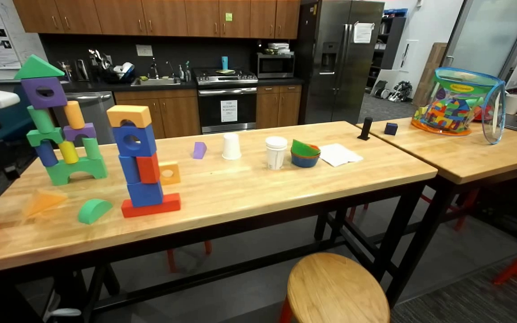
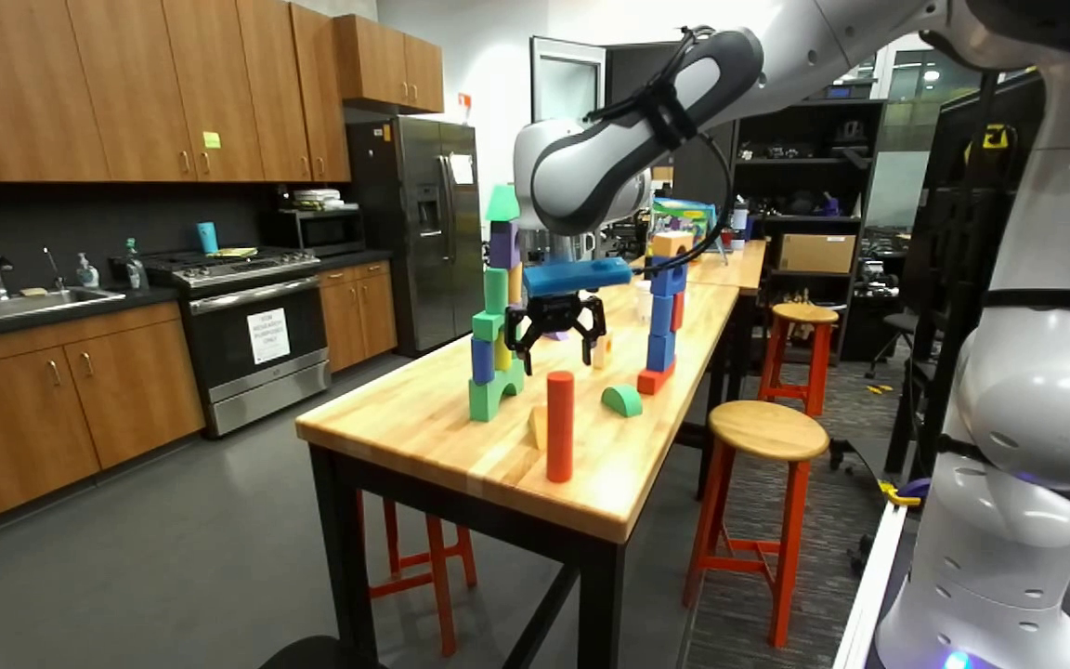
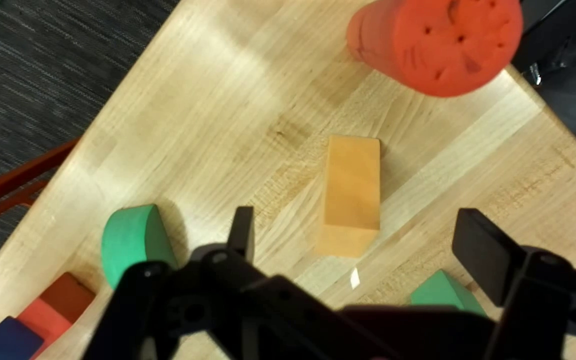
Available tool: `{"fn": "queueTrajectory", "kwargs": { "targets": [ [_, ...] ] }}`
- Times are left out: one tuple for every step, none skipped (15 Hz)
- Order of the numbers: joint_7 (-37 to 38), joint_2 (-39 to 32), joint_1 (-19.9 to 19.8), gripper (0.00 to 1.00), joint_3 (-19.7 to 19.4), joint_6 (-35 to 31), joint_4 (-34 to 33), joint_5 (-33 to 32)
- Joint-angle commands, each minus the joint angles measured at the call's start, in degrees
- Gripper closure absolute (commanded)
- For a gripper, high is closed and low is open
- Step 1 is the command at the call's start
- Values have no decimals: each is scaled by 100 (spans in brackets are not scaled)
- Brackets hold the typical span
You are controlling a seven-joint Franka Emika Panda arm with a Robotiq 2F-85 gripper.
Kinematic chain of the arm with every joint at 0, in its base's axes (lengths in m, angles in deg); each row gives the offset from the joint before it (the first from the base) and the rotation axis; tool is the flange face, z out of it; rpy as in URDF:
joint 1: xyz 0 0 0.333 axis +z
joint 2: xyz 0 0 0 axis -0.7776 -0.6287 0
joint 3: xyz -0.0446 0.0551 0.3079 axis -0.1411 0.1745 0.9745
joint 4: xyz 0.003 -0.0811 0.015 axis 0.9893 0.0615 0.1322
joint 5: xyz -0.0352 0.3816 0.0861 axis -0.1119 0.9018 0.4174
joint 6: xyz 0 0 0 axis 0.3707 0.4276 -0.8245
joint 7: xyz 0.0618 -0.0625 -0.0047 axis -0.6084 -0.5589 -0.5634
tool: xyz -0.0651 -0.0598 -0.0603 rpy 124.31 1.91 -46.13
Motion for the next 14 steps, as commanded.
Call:
{"fn": "queueTrajectory", "kwargs": {
  "targets": [
    [0,0,66,0,-66,16,-11,-2],
    [0,-1,66,0,-66,16,-11,-2],
    [0,-1,66,0,-66,16,-11,-2],
    [0,-1,66,0,-66,16,-11,-2],
    [0,-1,66,0,-66,16,-11,-2],
    [0,-1,66,0,-66,16,-11,-2],
    [-1,-1,66,0,-66,16,-11,-2],
    [0,-1,66,0,-66,16,-11,-2],
    [-1,-1,66,0,-66,16,-11,-2],
    [-1,-1,66,0,-66,16,-11,-2],
    [-1,-1,66,0,-66,16,-11,-2],
    [145,-104,92,0,-34,32,-114,1],
    [164,-159,122,0,-7,-21,-159,-9],
    [184,-201,147,0,11,-57,-193,8]
  ]
}}
